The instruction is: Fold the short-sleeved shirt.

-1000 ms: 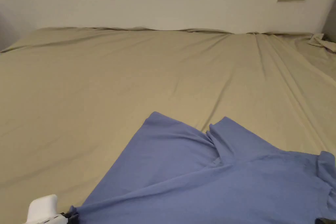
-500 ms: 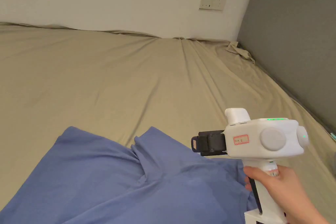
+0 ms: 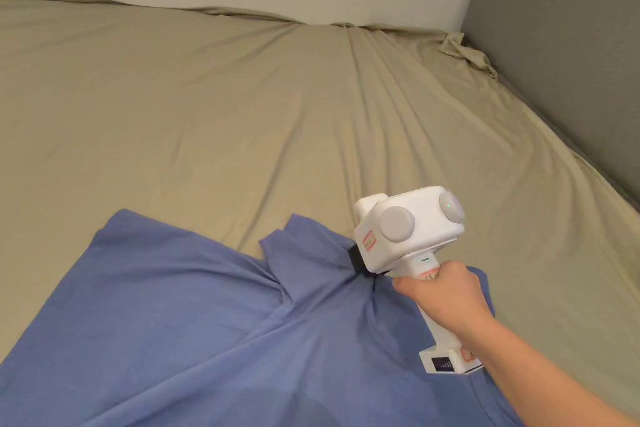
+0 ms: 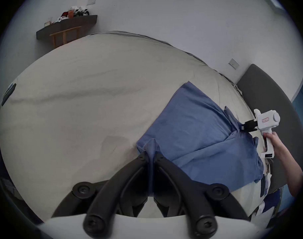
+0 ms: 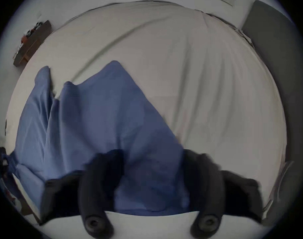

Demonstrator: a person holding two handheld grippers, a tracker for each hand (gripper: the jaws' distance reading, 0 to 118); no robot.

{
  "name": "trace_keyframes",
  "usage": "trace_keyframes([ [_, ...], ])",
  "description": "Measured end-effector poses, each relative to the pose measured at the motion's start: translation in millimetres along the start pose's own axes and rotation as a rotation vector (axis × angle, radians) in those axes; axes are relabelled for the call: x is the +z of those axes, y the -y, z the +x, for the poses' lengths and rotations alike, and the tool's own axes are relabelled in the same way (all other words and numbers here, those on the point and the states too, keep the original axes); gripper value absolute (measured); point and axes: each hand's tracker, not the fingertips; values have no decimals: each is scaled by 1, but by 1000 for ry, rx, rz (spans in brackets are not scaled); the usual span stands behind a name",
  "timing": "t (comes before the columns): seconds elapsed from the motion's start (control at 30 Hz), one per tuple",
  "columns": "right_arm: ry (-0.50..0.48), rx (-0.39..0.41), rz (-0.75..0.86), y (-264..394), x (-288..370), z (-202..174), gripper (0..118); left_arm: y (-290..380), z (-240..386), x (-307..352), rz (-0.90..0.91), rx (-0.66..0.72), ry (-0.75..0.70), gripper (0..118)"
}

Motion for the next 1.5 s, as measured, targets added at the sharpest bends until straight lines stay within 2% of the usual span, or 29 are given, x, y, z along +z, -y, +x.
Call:
trace_keyframes([
  [0.03, 10, -9, 26, 4, 8, 4, 4, -3, 3, 1, 4, -1, 6, 2],
  [0.07, -41, -40, 49, 7, 14, 9, 4, -4, 7, 3, 14, -6, 20, 2],
  [0.17, -82, -100, 141, 18, 43, 13, 4, -16, 20, 10, 39, -18, 73, 2],
  [0.33, -124, -164, 370, 40, 138, 37, 4, -49, 52, 44, 161, -54, 197, 2],
  [0.57, -59, -225, 830, 70, 346, 83, 4, -139, 118, 142, 446, -239, 308, 2],
  [0.67, -31, -222, 973, 71, 431, 99, 4, -182, 145, 194, 571, -292, 329, 2],
  [0.77, 34, -212, 1087, 69, 500, 110, 4, -219, 170, 247, 701, -349, 306, 2],
  [0.93, 44, -232, 1196, 48, 581, 129, 4, -280, 199, 309, 782, -414, 242, 2],
  [1.07, 48, -237, 1208, 12, 608, 140, 4, -326, 209, 320, 790, -425, 147, 2],
  [1.2, 70, -231, 1188, -48, 608, 150, 4, -380, 210, 310, 782, -404, 97, 2],
  [1.37, 130, -234, 1168, -130, 600, 153, 4, -443, 211, 294, 760, -318, 86, 2],
  [1.5, 128, -244, 1191, -187, 589, 153, 4, -486, 212, 269, 782, -228, 97, 2],
])
